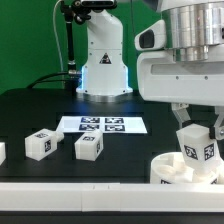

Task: Assemble stool

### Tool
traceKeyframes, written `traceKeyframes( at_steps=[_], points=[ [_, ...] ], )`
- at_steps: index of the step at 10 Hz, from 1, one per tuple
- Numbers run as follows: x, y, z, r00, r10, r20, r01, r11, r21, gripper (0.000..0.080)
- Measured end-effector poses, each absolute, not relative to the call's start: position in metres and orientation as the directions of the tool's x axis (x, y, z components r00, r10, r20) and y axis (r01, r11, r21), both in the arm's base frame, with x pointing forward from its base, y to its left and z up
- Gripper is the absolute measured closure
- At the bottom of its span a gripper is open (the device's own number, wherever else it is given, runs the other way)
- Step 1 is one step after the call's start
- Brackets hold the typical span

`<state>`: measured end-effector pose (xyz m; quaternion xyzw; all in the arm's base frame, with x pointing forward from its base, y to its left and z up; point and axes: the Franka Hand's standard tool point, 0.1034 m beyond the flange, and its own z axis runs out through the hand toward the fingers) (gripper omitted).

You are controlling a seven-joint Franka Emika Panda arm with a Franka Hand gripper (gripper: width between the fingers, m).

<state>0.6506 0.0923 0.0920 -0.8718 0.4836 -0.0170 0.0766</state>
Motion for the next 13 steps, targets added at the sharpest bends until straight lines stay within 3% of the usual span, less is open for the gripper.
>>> traceKeyframes(
  at_steps=[6,10,11,12,13],
  points=[
    [0.644,0.110,0.089,0.021,-0.986,-0.164,-0.994,-0.003,-0.106,0.0456],
    [0.645,0.115,0.090,-0.147,-0.965,-0.215,-0.983,0.166,-0.075,0.0456],
    [0.644,0.115,0.089,-0.124,-0.969,-0.214,-0.986,0.144,-0.080,0.0368],
    [0.644,0.115,0.090,-0.108,-0.971,-0.213,-0.988,0.128,-0.083,0.0368],
    [0.645,0.115,0.094,-0.058,-0.976,-0.211,-0.992,0.080,-0.096,0.0207]
  ],
)
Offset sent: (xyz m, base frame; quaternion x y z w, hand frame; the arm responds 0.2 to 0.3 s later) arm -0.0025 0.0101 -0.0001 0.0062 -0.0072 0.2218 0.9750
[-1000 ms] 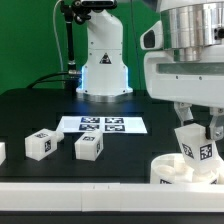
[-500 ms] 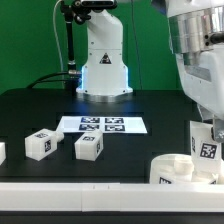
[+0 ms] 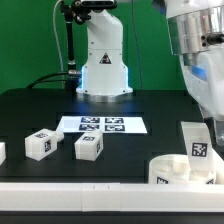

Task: Assemble stool

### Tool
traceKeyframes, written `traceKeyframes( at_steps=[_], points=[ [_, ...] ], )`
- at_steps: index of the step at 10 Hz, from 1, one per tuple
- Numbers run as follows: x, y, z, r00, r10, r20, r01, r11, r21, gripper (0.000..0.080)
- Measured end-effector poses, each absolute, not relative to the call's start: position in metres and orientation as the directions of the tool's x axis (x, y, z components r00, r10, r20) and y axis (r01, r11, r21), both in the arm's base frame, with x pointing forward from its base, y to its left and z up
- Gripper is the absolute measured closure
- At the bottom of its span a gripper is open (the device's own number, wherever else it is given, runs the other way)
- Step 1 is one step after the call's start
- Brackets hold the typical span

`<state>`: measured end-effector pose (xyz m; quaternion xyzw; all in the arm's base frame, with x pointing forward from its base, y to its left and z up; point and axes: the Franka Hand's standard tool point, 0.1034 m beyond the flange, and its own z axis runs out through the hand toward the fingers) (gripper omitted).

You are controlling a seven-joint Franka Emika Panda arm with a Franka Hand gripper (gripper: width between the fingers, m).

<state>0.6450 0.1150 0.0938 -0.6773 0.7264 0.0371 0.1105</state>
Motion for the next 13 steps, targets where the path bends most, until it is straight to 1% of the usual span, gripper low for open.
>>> traceKeyframes(
  at_steps=[1,2,3,4,6,7,8,10,12,13],
  points=[
    [0.645,0.116,0.097,-0.055,-0.976,-0.213,-0.992,0.078,-0.101,0.0167],
    [0.644,0.116,0.100,0.009,-0.979,-0.205,-0.993,0.015,-0.118,0.0167],
    [0.645,0.116,0.106,0.099,-0.976,-0.195,-0.987,-0.071,-0.143,0.0153],
    [0.647,0.116,0.109,0.144,-0.971,-0.188,-0.981,-0.115,-0.157,0.0153],
    [0.646,0.116,0.108,0.275,-0.947,-0.165,-0.953,-0.246,-0.179,0.0150],
    [0.646,0.116,0.108,0.367,-0.918,-0.147,-0.921,-0.337,-0.194,0.0150],
    [0.642,0.118,0.109,0.454,-0.879,-0.148,-0.887,-0.431,-0.164,0.0150],
    [0.646,0.121,0.117,0.641,-0.758,-0.118,-0.765,-0.619,-0.179,0.0150],
    [0.647,0.123,0.121,0.765,-0.638,-0.091,-0.642,-0.743,-0.188,0.0150],
    [0.647,0.122,0.120,0.801,-0.594,-0.079,-0.597,-0.779,-0.192,0.0150]
  ],
)
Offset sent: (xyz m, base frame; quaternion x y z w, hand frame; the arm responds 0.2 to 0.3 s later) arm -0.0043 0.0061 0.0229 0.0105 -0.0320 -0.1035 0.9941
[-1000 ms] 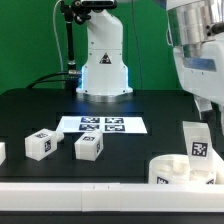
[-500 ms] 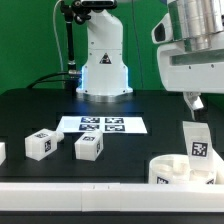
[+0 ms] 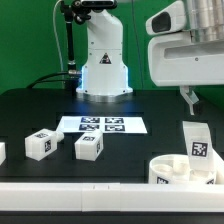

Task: Assemble stool

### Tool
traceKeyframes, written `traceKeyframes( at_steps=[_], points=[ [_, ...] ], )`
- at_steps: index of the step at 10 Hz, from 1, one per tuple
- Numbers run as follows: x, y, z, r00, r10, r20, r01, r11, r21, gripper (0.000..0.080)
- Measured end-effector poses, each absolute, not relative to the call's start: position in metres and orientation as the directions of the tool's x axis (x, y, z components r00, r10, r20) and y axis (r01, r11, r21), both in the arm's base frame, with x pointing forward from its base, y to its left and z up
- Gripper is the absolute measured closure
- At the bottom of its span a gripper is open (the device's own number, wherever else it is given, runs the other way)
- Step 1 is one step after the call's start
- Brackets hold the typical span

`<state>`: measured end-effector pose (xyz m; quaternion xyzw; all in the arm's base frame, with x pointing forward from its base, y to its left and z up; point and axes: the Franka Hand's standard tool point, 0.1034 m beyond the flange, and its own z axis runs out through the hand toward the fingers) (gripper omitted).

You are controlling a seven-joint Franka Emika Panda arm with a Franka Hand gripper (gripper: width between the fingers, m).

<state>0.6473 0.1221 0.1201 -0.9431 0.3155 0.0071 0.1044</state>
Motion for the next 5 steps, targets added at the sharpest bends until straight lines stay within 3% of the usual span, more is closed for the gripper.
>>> traceKeyframes(
  at_steps=[3,4,5],
  points=[
    [0.6473,0.1214,0.1197,0.892,-0.450,-0.044,-0.449,-0.871,-0.201,0.0150],
    [0.6465,0.1189,0.1211,0.954,-0.298,-0.016,-0.296,-0.940,-0.169,0.0150],
    [0.6496,0.1159,0.1244,0.983,-0.185,0.008,-0.182,-0.970,-0.164,0.0150]
  ],
)
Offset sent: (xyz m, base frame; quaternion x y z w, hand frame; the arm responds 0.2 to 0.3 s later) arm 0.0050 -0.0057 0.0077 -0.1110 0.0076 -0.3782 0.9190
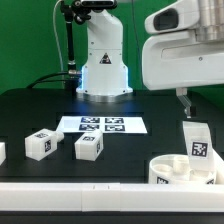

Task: Assemble stool

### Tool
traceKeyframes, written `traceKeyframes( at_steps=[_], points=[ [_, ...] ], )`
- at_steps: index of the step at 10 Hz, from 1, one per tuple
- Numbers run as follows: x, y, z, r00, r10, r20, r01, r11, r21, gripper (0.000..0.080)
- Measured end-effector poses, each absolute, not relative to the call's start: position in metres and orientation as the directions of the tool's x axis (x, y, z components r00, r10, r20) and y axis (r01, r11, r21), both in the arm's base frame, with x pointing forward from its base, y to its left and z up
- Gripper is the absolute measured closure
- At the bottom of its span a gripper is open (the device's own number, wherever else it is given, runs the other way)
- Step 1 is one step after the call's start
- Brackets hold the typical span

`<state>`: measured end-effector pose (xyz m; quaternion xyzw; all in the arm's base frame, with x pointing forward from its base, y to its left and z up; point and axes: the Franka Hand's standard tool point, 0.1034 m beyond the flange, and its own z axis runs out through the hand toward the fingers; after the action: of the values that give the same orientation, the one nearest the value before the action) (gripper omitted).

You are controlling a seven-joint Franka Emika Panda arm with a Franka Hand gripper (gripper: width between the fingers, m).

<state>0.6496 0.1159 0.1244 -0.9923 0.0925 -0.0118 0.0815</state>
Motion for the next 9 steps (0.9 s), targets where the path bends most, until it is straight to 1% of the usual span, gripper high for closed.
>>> traceKeyframes(
  at_steps=[1,3,4,5,8,9],
  points=[
    [0.6510,0.1132,0.1254,0.997,-0.064,0.032,-0.059,-0.987,-0.148,0.0150],
    [0.6510,0.1123,0.1249,0.999,0.029,0.045,0.035,-0.990,-0.138,0.0150],
    [0.6511,0.1113,0.1248,0.992,0.117,0.057,0.123,-0.983,-0.133,0.0150],
    [0.6522,0.1103,0.1242,0.974,0.211,0.076,0.219,-0.969,-0.118,0.0150],
    [0.6532,0.1097,0.1214,0.845,0.525,0.106,0.531,-0.847,-0.038,0.0150],
    [0.6560,0.1116,0.1220,0.760,0.639,0.116,0.643,-0.766,0.005,0.0150]
  ],
)
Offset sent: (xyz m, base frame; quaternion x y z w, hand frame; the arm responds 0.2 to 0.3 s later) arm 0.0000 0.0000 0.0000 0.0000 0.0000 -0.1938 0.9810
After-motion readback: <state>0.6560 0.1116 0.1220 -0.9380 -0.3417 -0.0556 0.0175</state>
